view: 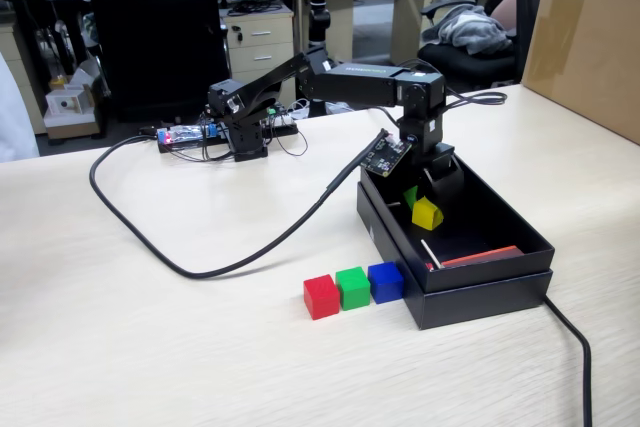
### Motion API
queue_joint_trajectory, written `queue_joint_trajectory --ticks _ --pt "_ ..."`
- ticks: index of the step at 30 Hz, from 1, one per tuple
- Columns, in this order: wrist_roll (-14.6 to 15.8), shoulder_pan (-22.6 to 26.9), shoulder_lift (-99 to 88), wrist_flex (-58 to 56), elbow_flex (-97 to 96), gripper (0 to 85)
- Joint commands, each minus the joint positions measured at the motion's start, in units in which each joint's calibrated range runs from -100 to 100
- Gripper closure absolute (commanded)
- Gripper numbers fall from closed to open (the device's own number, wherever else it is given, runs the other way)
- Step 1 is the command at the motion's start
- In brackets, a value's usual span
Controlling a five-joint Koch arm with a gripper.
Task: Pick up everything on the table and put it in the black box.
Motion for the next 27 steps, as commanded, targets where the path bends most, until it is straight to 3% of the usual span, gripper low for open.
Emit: queue_joint_trajectory --ticks 1,6,12,17,27 --pt "-0.24 -2.20 -21.11 -0.08 1.91 43.6" --pt "-4.49 -9.57 -32.12 -0.08 0.46 43.8" --pt "-7.23 -15.73 -20.53 -0.08 2.00 39.0" --pt "-7.52 -17.00 -4.01 0.00 7.89 39.1" --pt "-7.37 -16.56 7.92 0.09 11.97 39.1"
